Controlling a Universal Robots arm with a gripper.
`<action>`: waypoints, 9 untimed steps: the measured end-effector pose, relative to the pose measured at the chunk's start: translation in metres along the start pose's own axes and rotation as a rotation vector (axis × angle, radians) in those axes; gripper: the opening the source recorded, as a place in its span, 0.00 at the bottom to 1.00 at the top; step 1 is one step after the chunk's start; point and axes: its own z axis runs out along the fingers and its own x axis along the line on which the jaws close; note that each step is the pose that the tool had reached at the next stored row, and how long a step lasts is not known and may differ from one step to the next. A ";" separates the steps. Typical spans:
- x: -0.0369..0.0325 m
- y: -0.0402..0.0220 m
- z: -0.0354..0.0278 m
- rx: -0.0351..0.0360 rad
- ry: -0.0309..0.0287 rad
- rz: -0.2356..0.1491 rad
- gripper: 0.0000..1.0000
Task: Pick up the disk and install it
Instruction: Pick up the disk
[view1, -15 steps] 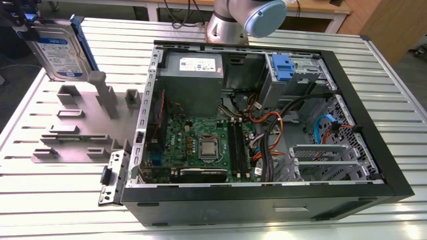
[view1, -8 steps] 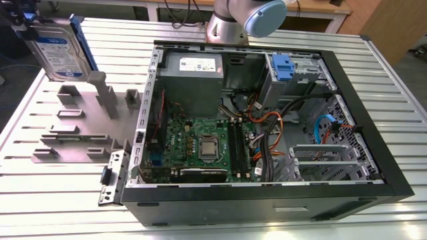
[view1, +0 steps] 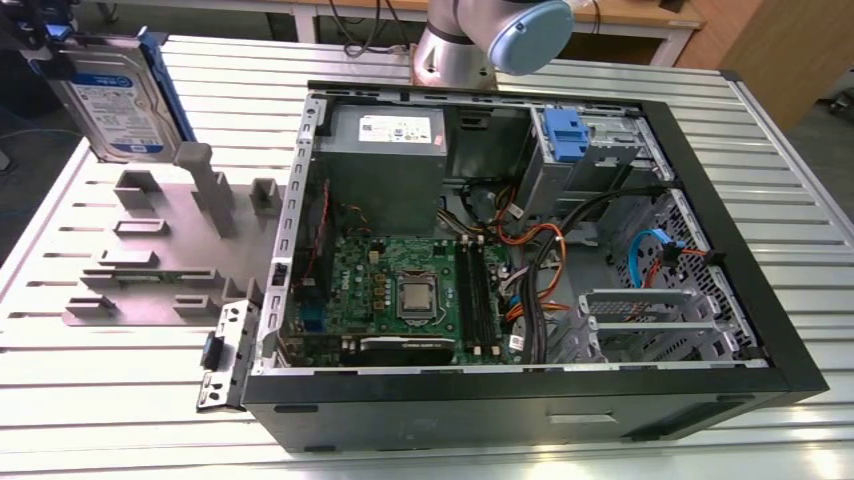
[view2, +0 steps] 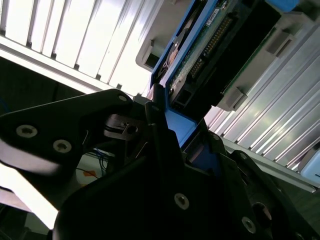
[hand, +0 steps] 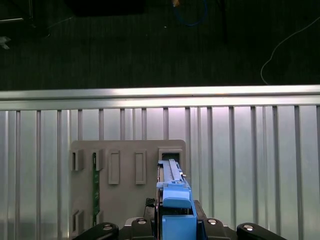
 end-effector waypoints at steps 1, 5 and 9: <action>0.0000 0.0000 -0.0001 0.0001 0.0003 0.000 0.36; 0.0000 0.0000 -0.0008 0.0001 0.0015 0.000 0.36; 0.0000 0.0000 -0.0016 -0.0001 0.0039 0.000 0.36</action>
